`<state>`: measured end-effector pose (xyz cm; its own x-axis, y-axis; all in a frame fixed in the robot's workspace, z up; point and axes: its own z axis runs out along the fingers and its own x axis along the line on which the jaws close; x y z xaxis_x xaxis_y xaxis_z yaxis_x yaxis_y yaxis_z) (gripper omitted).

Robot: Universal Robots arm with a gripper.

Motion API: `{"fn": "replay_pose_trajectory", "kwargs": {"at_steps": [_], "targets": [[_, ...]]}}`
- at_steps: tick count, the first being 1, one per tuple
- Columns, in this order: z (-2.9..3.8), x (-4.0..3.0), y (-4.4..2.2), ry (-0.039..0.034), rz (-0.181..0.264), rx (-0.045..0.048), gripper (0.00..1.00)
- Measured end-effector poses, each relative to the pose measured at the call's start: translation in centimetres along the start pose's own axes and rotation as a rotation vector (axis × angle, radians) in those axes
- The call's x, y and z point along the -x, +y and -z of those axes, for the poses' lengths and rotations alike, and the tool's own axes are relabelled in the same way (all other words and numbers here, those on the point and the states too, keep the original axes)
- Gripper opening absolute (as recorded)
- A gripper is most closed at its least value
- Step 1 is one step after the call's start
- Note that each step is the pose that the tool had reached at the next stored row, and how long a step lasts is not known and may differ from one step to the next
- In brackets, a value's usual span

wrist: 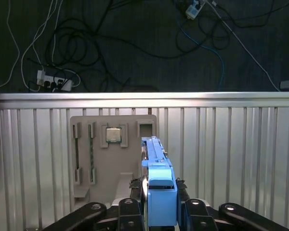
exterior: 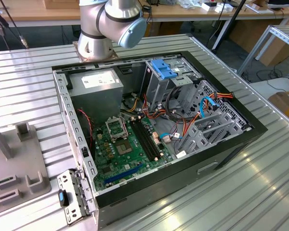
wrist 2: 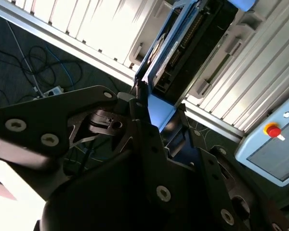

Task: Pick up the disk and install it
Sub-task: 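Pick up the disk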

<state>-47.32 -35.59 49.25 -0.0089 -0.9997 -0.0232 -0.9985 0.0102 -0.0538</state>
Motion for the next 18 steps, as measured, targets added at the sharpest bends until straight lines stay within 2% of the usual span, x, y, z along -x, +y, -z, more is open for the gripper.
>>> {"fn": "replay_pose_trajectory", "kwargs": {"at_steps": [5, 14, 17, 18], "targets": [[0.94, 0.02, -0.05, 0.0000, 0.000, -0.0018, 0.37], [1.00, 0.02, -0.05, 0.0000, 0.000, -0.0019, 0.37], [1.86, 0.04, -0.10, 0.0000, 0.000, -0.0019, 0.37], [2.42, 0.06, -0.13, 0.0000, 0.000, -0.0018, 0.37]]}}
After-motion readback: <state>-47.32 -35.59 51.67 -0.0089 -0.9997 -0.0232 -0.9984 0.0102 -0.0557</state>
